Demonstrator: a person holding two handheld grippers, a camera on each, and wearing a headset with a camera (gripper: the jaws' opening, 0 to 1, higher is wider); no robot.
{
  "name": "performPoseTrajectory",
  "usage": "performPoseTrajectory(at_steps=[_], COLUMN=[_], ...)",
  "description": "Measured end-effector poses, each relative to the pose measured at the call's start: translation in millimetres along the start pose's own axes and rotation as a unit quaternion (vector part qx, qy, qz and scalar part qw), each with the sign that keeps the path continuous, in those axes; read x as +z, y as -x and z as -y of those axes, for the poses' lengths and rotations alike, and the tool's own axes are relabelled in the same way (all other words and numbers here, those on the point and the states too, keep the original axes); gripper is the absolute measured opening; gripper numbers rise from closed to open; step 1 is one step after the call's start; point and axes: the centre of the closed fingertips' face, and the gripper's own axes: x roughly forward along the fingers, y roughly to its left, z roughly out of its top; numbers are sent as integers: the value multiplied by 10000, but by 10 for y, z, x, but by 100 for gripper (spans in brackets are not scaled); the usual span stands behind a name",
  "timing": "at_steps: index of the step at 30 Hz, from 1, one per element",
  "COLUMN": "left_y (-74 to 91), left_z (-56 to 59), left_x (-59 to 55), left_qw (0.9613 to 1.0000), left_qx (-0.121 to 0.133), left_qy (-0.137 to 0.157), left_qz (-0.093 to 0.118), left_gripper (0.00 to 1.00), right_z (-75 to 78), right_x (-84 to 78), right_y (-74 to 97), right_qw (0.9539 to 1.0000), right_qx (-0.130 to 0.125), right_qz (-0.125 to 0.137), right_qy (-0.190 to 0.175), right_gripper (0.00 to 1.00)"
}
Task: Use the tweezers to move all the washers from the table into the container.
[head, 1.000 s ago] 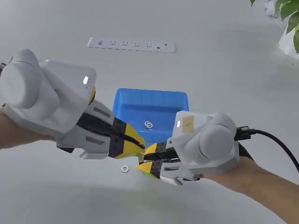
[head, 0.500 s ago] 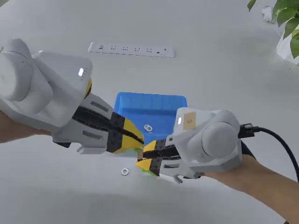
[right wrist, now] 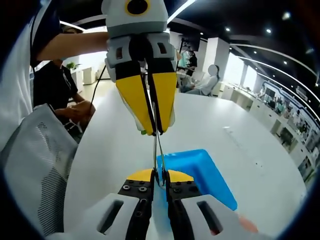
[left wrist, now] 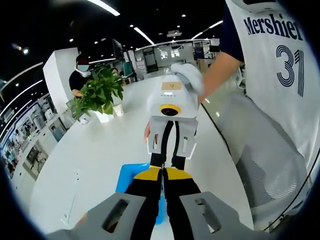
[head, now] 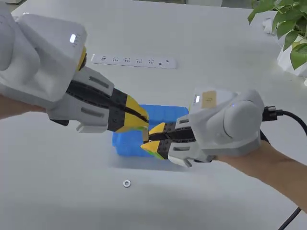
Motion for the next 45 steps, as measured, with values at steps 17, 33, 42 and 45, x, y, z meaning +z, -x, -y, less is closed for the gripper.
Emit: performPoseTrajectory(at_steps=[17, 33, 42, 45], left_y=[-69, -222, -363, -389], left_z=[-291, -424, -447, -441], left_x=[-101, -422, -556, -570], left_qw=[9997, 9996, 9985, 9983], left_qx=[130, 88, 67, 34], left_qy=[-172, 238, 531, 577], left_qz=[-125, -104, -61, -69], left_gripper=[6, 6, 6, 6], right_z=[336, 418, 449, 442], right_x=[-37, -305, -474, -509], right_y=[-110, -310, -423, -441], right_qw=[9995, 9989, 9974, 9971], right_qx=[-297, -205, -169, -137], right_qz=[-61, -343, -511, -526], right_qy=[-4, -233, -473, -530], right_gripper=[10, 10, 10, 10])
